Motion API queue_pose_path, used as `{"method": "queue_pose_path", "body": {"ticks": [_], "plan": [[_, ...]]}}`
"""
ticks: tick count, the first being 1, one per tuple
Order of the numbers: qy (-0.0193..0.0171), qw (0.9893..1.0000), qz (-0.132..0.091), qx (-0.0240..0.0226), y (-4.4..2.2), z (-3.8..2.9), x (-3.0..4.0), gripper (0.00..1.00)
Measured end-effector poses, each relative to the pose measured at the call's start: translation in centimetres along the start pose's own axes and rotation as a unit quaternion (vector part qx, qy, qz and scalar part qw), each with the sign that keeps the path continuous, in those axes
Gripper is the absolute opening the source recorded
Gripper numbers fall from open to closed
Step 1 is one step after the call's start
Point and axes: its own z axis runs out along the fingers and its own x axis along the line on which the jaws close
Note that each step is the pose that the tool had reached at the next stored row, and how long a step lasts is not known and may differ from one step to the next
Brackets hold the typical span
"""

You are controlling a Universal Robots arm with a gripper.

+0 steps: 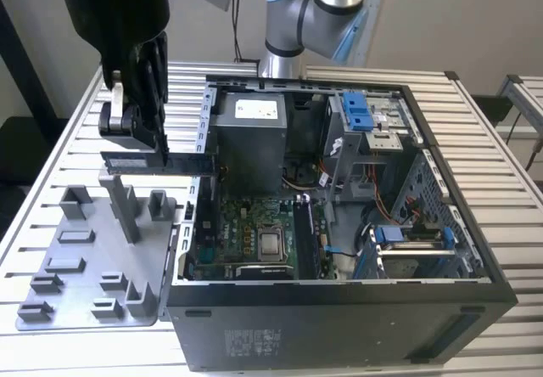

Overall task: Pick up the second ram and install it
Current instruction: 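Pick up the second ram and move it above second insertion slot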

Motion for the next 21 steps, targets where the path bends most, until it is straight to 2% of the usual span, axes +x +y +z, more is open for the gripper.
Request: {"method": "queue_pose_path", "body": {"ticks": [21], "plan": [[0.0000, 1.0000, 0.000, 0.0000, -1.97, -0.01, 0.13, 0.14]]}}
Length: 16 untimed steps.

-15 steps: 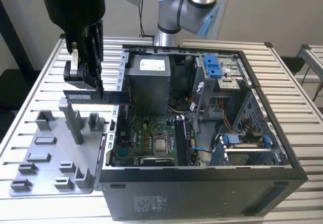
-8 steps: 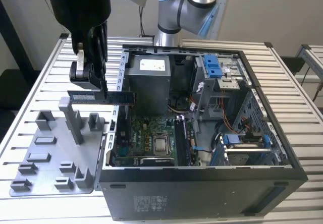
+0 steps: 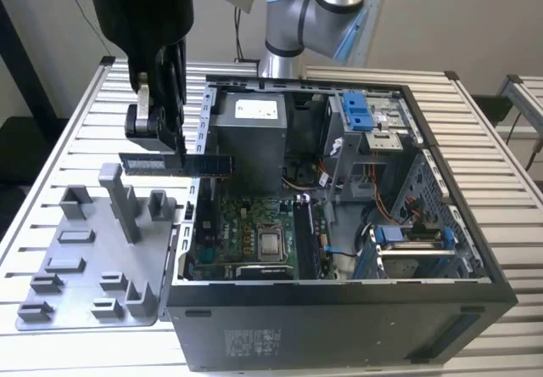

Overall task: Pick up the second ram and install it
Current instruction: 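Pick up the second ram and move it above second insertion slot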

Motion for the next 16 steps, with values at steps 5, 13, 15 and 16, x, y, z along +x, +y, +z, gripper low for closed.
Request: {"method": "queue_pose_path", "body": {"ticks": [5, 13, 15, 16], "plan": [[0.0000, 1.0000, 0.000, 0.0000, -0.51, 0.00, 0.02, 0.14], [0.0000, 1.0000, 0.000, 0.0000, -1.48, 0.00, 0.05, 0.14], [0.0000, 1.0000, 0.000, 0.0000, -1.82, 0.00, 0.07, 0.14], [0.0000, 1.0000, 0.000, -0.0001, -2.03, -0.01, 0.07, 0.14]]}}
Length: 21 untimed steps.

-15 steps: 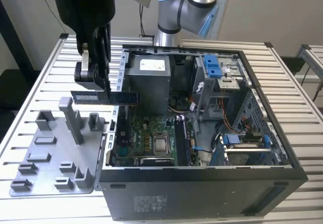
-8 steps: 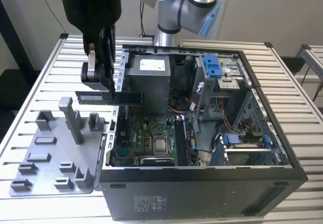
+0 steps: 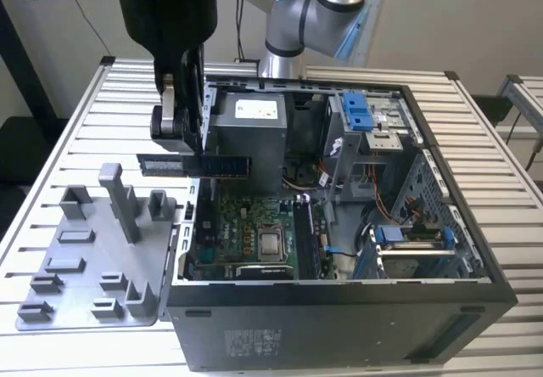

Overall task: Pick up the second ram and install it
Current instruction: 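Pick up the second ram and move it above second insertion slot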

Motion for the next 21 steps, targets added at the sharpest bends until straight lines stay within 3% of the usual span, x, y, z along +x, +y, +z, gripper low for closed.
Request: {"method": "queue_pose_path", "body": {"ticks": [21], "plan": [[0.0000, 1.0000, 0.000, -0.0005, -4.35, -0.01, 0.02, 0.14]]}}
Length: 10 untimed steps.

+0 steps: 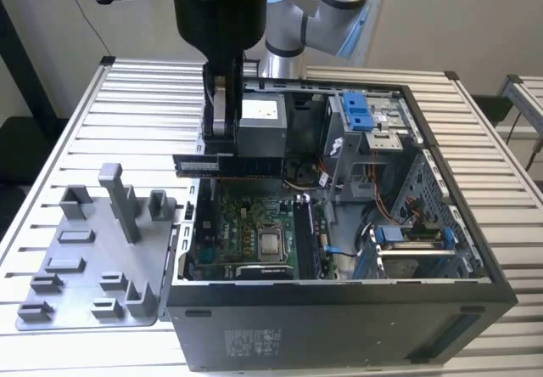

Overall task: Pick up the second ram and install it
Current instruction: 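Pick up the second ram and move it above second insertion slot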

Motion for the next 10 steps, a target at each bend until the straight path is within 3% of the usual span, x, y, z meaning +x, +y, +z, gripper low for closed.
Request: {"method": "queue_pose_path", "body": {"ticks": [10], "plan": [[0.0000, 1.0000, 0.000, -0.0001, -2.01, -0.01, 0.02, 0.14]]}}
